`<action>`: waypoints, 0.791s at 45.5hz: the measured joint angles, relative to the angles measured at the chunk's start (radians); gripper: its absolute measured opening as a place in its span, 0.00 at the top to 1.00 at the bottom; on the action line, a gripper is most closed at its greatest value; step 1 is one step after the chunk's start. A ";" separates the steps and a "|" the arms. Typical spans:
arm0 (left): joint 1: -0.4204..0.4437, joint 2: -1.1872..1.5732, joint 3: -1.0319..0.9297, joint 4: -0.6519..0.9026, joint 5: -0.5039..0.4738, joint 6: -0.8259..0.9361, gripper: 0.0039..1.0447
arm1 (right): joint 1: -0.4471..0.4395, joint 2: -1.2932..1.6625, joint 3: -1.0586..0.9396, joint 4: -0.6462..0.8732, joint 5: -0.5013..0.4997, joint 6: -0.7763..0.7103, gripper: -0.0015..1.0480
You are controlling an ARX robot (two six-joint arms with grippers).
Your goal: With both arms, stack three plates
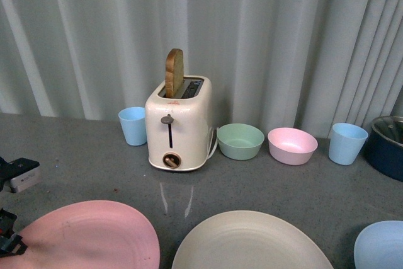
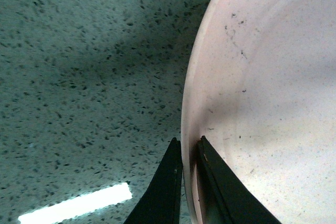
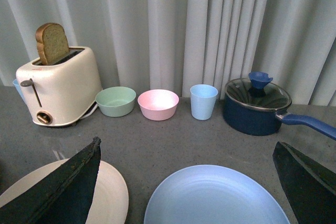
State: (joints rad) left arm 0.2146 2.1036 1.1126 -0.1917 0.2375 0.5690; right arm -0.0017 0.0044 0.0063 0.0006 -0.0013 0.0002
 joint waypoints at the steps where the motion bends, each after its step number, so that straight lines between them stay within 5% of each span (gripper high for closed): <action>1: 0.002 -0.001 0.003 -0.003 0.000 0.003 0.95 | 0.000 0.000 0.000 0.000 0.000 0.000 0.07; 25: 0.067 -0.098 0.192 -0.231 0.079 0.032 0.97 | 0.000 0.000 0.000 0.000 0.000 0.000 0.07; 36: 0.027 -0.183 0.252 -0.324 0.187 -0.050 0.97 | 0.000 0.000 0.000 0.000 0.000 0.000 0.07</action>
State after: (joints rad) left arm 0.2420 1.9205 1.3643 -0.5159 0.4244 0.5186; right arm -0.0017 0.0044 0.0063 0.0006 -0.0010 0.0002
